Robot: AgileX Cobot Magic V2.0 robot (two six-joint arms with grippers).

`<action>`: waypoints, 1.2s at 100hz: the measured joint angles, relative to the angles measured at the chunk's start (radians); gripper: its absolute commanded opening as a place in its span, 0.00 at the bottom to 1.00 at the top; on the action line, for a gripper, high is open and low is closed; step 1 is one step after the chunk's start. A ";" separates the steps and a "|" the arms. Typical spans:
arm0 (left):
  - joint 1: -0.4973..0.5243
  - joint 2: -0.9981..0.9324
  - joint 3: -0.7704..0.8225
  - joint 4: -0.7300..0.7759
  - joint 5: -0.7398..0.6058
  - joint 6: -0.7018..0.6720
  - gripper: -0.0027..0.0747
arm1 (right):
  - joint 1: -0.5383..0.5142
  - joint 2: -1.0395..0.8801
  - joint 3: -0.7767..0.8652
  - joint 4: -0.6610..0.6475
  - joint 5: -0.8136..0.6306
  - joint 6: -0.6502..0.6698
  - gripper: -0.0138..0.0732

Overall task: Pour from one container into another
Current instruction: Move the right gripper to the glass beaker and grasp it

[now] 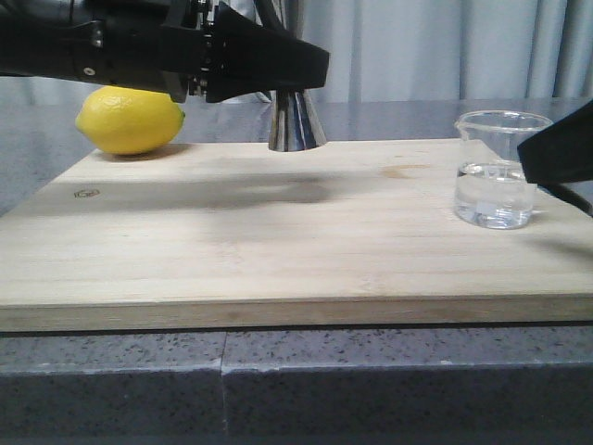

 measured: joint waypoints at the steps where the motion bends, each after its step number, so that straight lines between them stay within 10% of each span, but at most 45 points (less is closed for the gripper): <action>1: 0.000 0.000 0.000 0.000 0.000 0.000 0.02 | 0.000 0.003 0.000 0.007 0.005 -0.010 0.77; 54: 0.000 0.000 0.000 0.013 0.000 0.000 0.02 | 0.000 0.163 0.000 0.220 0.104 -0.335 0.77; 120: 0.000 0.000 0.000 0.015 0.000 -0.001 0.02 | 0.000 0.218 0.000 0.304 0.140 -0.402 0.77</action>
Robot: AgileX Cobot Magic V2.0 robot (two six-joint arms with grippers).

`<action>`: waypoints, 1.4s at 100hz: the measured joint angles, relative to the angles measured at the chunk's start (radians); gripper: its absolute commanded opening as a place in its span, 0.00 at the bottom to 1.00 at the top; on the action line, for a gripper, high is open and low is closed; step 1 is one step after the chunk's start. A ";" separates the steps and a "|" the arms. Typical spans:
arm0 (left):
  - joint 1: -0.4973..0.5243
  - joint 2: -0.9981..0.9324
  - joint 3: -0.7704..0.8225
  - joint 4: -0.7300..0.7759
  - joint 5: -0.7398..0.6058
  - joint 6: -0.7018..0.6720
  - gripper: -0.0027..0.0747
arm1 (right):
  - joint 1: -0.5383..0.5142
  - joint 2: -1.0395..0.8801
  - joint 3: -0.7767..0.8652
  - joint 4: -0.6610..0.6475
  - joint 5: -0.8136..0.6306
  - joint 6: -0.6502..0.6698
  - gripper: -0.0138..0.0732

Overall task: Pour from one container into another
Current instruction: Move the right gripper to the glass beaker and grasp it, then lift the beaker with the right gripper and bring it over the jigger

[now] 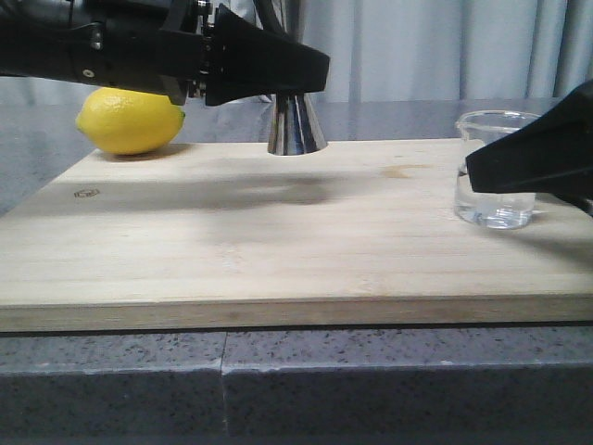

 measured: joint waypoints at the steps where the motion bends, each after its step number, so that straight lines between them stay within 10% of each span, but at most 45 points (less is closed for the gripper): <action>1: 0.000 0.000 0.000 0.000 0.000 0.000 0.02 | 0.000 0.000 0.000 0.000 0.000 0.000 0.77; 33: 0.000 0.000 0.000 0.000 0.000 -0.002 0.02 | 0.000 0.000 0.000 0.000 0.009 -0.029 0.61; 111: 0.000 0.000 0.000 0.000 0.000 -0.002 0.02 | 0.000 0.103 -0.021 0.002 0.072 -0.093 0.61; 140: 0.000 0.000 0.000 0.000 0.000 -0.002 0.02 | 0.000 0.103 -0.021 0.004 0.077 -0.098 0.38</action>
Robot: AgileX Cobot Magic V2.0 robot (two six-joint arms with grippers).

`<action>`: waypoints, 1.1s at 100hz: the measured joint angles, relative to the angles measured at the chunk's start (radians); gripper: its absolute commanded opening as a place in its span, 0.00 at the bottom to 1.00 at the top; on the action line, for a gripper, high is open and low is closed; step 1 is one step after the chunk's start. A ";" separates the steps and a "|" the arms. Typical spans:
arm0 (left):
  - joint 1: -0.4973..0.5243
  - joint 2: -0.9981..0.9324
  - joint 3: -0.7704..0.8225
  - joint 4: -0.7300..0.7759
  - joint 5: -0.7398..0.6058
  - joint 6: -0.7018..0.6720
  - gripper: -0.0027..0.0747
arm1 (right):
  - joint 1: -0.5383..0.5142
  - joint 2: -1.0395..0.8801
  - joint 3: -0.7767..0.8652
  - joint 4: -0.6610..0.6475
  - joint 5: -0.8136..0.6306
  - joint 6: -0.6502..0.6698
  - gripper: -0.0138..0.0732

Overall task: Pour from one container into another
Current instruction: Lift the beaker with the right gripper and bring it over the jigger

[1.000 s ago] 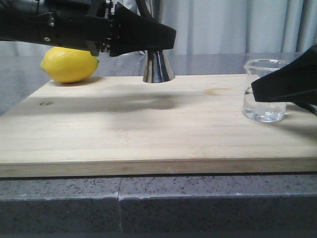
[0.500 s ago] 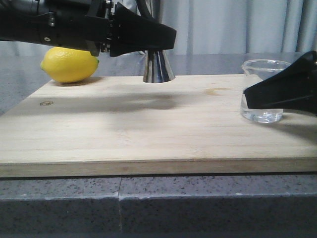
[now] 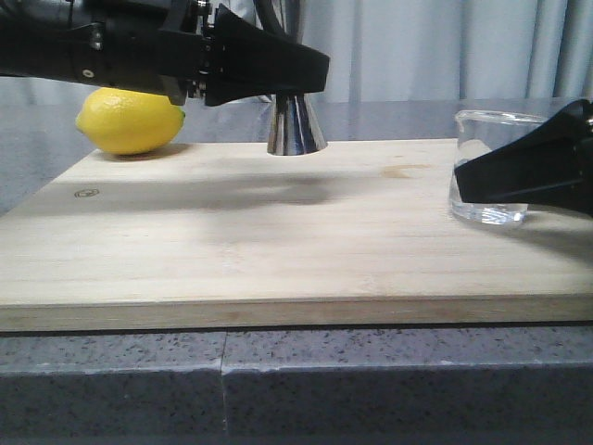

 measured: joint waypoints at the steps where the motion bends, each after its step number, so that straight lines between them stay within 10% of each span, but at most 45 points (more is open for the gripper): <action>1: 0.000 0.000 0.000 0.000 0.000 0.000 0.02 | 0.000 0.000 0.000 0.000 0.000 0.000 0.38; 62: 0.000 0.000 -0.002 0.016 0.000 0.000 0.02 | 0.000 0.002 -0.158 -0.019 0.050 0.069 0.30; 110: 0.000 0.000 -0.002 0.061 0.000 -0.040 0.02 | 0.000 0.002 -0.510 -0.364 0.075 0.371 0.30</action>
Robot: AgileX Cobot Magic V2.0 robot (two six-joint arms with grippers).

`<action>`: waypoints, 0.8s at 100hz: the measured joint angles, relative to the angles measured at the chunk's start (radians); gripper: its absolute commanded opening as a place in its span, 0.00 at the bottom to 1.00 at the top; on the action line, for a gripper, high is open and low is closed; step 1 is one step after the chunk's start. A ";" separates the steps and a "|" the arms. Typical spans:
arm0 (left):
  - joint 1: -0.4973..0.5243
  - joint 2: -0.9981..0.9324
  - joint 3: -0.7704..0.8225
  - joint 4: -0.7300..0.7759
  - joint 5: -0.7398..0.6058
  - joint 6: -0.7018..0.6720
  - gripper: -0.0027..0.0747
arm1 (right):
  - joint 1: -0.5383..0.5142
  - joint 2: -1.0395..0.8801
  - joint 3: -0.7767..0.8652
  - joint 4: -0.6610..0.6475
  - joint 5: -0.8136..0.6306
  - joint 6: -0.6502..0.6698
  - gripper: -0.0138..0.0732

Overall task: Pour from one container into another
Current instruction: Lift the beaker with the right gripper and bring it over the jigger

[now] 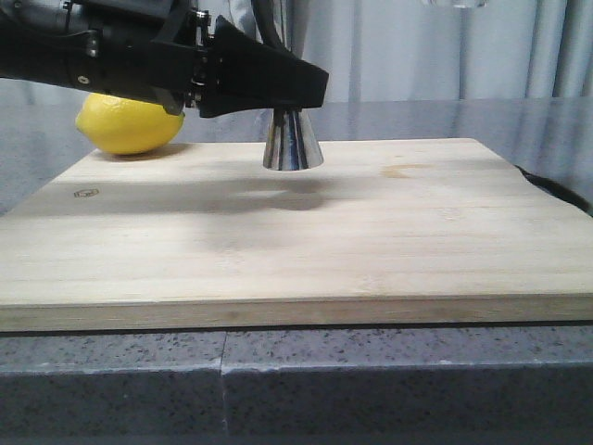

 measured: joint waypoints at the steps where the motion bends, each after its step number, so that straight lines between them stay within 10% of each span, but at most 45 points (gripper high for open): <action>1: 0.000 0.000 0.000 0.000 0.000 -0.001 0.02 | 0.000 0.002 -0.010 -0.006 0.002 0.005 0.30; 80: -0.032 0.000 -0.106 0.098 0.007 -0.105 0.02 | 0.137 0.009 -0.296 -0.353 0.039 0.252 0.30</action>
